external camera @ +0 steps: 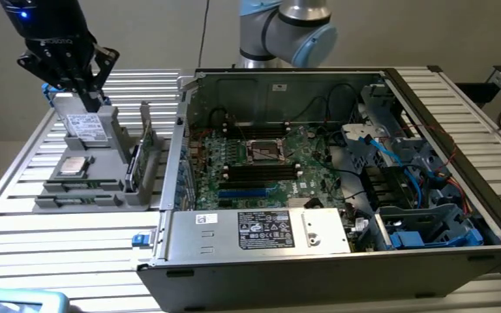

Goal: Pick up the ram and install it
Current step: 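Reach for the ram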

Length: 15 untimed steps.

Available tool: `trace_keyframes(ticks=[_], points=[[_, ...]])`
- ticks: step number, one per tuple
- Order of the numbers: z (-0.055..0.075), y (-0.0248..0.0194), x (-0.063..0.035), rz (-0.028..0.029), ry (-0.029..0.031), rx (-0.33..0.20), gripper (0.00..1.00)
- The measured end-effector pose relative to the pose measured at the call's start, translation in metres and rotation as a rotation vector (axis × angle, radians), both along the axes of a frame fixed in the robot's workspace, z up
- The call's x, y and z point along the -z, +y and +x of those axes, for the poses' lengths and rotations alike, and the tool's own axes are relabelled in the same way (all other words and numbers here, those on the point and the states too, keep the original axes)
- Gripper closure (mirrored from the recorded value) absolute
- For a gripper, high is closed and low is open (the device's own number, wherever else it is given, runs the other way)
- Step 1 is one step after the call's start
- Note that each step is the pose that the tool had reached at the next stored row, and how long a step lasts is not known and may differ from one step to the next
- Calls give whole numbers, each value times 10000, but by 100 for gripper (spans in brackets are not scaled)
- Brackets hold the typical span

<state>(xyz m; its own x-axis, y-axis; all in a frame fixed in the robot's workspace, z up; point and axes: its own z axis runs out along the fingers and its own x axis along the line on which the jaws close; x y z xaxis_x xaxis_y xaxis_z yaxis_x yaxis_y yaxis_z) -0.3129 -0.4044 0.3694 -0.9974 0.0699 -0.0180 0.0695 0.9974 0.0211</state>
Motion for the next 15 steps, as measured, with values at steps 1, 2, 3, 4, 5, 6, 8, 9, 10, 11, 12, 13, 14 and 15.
trace_keyframes(ticks=[1, 2, 3, 4, 5, 6, 8, 9, 10, 11, 12, 13, 14, 15], points=[[-45, -2, 18, 0, 1, 0, 89], [-90, -5, 36, 0, 4, 0, 89], [-135, -7, 54, 0, 5, 0, 89], [-181, -10, 73, 0, 6, -1, 89], [-227, -13, 91, 0, 8, -1, 89], [-270, -16, 109, 0, 9, -1, 89], [-347, -23, 145, 0, 15, -1, 89], [-380, -27, 163, 0, 20, -3, 89], [-412, -32, 182, 0, 25, -6, 89], [-438, -37, 200, 0, 31, -10, 89], [-459, -43, 218, 0, 40, -15, 89], [-476, -51, 236, 0, 51, -24, 89], [-487, -61, 255, 3, 65, -37, 89], [-496, -71, 273, 6, 82, -50, 89]])
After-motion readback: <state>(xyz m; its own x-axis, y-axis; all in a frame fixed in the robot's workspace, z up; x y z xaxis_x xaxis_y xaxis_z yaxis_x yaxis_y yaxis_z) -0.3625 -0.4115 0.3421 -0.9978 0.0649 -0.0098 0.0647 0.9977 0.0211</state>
